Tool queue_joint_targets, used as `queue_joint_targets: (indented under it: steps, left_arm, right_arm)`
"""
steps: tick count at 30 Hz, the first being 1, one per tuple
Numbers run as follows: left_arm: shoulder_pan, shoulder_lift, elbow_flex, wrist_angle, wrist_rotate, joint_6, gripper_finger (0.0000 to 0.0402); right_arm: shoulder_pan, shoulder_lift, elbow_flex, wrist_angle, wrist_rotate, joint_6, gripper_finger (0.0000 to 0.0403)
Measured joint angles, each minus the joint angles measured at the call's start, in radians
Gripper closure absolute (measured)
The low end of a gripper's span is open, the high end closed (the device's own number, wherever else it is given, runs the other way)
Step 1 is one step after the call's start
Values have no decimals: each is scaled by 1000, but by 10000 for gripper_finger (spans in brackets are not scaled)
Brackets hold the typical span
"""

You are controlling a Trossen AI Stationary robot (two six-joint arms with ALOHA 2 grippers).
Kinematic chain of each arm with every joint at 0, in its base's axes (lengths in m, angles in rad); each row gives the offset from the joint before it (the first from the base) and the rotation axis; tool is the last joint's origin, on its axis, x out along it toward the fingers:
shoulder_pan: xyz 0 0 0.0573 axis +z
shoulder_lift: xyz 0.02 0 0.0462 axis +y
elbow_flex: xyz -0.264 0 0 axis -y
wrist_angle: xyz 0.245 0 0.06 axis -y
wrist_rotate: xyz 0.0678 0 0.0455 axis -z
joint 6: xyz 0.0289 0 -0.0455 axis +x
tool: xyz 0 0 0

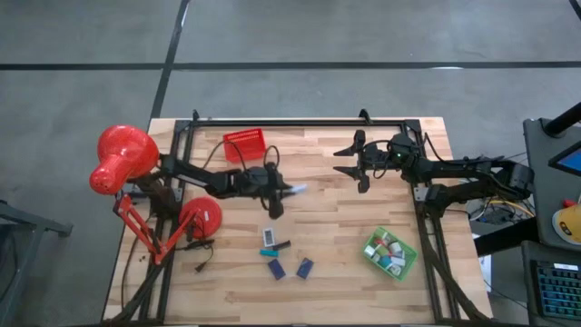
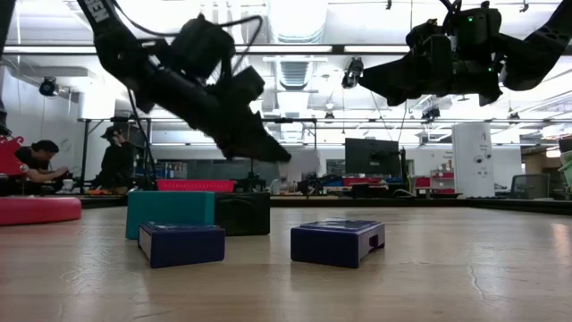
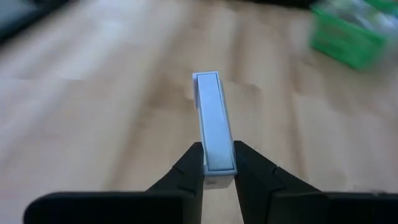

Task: Pick & Place Office items
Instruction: Put the right white digital clock into the red bin

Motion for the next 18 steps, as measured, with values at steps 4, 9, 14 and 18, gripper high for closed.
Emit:
queue_joint_targets:
  steps: [4,9,14,18]
  left_arm:
    - [7,-69,0,-65,-176,-68,337]
    - [7,-164,0,-215,-296,-9,336]
    - [16,-245,0,-364,-435,-74,336]
    - [46,-303,0,-468,-464,-97,336]
  right_arm:
    - [0,0,0,0,0,0,199]
    - [0,0,0,0,0,0,199]
    - [0,0,0,0,0,0,199]
    - [0,0,0,0,0,0,199]
